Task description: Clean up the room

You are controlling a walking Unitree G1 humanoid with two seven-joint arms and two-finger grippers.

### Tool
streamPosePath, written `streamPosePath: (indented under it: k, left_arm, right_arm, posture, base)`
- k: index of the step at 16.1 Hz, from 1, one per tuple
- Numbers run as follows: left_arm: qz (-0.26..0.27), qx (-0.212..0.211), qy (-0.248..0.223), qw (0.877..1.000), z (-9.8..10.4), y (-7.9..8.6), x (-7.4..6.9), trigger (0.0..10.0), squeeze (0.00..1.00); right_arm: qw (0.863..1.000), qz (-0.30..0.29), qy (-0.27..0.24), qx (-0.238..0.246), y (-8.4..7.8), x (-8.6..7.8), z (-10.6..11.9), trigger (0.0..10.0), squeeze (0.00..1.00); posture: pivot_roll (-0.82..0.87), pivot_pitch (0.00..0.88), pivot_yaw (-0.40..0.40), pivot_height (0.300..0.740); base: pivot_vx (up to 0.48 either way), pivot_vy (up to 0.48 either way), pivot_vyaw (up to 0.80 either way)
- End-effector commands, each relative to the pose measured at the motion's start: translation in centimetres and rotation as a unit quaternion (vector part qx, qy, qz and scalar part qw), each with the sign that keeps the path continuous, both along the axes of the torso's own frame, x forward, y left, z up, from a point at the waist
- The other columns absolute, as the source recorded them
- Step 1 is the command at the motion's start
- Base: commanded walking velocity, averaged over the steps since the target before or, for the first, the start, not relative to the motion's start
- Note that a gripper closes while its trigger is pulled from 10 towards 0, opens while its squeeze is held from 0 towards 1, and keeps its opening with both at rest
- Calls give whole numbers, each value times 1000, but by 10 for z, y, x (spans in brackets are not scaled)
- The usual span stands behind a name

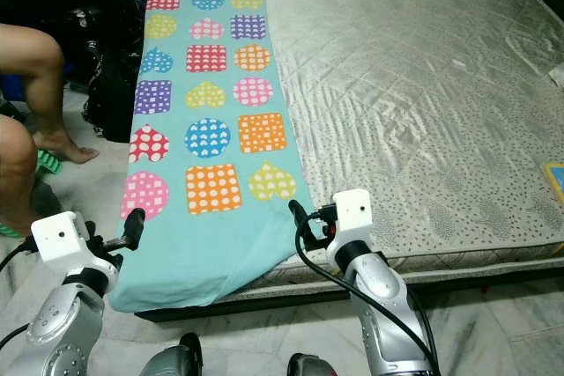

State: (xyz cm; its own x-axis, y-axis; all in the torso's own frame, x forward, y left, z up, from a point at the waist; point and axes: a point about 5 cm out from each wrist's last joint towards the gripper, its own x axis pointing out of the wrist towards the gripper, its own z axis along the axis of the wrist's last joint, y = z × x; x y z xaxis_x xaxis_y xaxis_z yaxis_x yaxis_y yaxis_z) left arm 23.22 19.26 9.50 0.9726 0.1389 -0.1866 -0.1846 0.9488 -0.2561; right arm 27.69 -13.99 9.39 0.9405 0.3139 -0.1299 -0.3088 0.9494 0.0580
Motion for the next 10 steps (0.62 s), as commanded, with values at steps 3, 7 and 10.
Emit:
streamPosePath:
  k: [3,7,10]
  left_arm:
    - [10,3,12,1000,-3,4,-1,10000,0]
    - [13,3,14,1000,-4,4,0,10000,0]
    - [15,3,15,1000,-4,4,1,10000,0]
  right_arm:
    - [1000,11,6,-6,2,-2,-3,10000,0]
    - [1000,18,3,-9,4,-1,-2,10000,0]
    - [1000,21,0,-11,5,0,-1,10000,0]
  posture:
    - [-61,242,-28,740]
    - [-61,241,-29,740]
    - [-62,239,-31,740]
  base:
    - [0,0,0]
    - [0,0,0]
    - [0,0,0]
